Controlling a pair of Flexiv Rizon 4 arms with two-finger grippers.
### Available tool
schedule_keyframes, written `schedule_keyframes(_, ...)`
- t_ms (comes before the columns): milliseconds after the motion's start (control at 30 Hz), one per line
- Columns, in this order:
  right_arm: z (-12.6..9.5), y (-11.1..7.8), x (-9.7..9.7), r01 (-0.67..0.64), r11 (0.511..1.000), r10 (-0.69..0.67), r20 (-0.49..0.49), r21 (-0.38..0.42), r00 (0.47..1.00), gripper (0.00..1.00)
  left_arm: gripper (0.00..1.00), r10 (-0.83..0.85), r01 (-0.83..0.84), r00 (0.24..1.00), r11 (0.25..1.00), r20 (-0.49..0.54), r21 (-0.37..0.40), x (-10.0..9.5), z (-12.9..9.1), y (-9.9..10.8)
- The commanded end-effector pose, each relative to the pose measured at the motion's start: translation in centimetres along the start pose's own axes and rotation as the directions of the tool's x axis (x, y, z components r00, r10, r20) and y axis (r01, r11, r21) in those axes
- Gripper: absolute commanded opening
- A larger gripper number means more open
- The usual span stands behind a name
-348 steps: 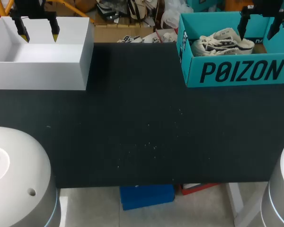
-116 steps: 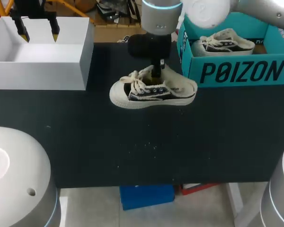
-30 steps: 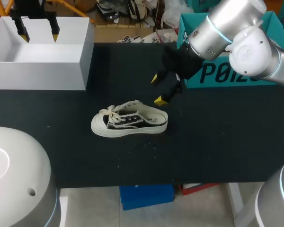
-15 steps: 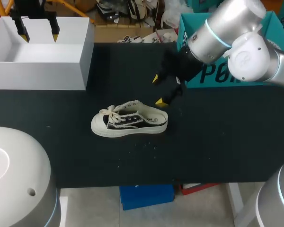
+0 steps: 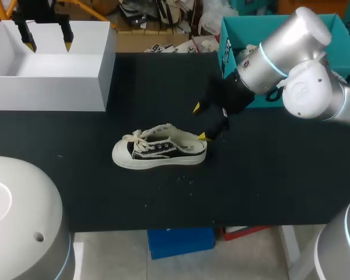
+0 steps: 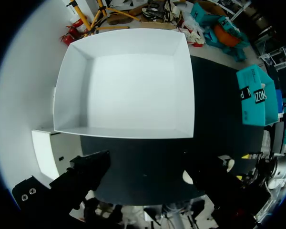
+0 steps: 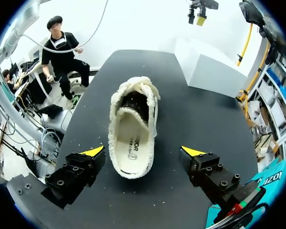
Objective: Take the shoe out of the shoebox, open the shoe tongue, remove and reinsert the insole, then place the shoe into the shoebox
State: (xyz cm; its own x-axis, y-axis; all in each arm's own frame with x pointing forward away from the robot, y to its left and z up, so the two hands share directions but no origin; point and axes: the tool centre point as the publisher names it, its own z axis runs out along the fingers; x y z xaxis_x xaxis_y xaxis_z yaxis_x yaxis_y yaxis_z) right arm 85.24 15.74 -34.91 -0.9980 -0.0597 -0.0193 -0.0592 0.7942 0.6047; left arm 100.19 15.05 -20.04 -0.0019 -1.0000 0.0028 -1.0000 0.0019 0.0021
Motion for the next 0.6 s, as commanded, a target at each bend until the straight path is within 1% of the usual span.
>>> schedule_keyframes(33, 1.5, -1.0, 0.9, 0.002, 0.999, -0.001, 0.028, -0.042, 1.0, 1.0, 1.0, -0.001, 0.001, 1.0, 1.0, 0.002, 0.0, 0.0, 0.0, 0.0)
schedule_keyframes(167, 2.3, -1.2, 1.6, -0.005, 0.997, 0.008, 0.033, -0.077, 0.999, 1.0, 1.0, -0.001, 0.001, 1.0, 1.0, 0.002, 0.0, 0.0, 0.0, 0.0)
schedule_keyframes(433, 3.7, -1.3, 2.7, -0.024, 0.994, 0.029, 0.047, -0.11, 0.998, 1.0, 1.0, -0.001, 0.001, 1.0, 1.0, 0.002, 0.0, 0.0, 0.0, 0.0)
schedule_keyframes(600, 5.0, -2.0, 2.9, -0.046, 0.99, 0.054, 0.06, -0.132, 0.997, 1.0, 1.0, -0.001, 0.001, 1.0, 1.0, 0.002, 0.0, 0.0, 0.0, 0.0)
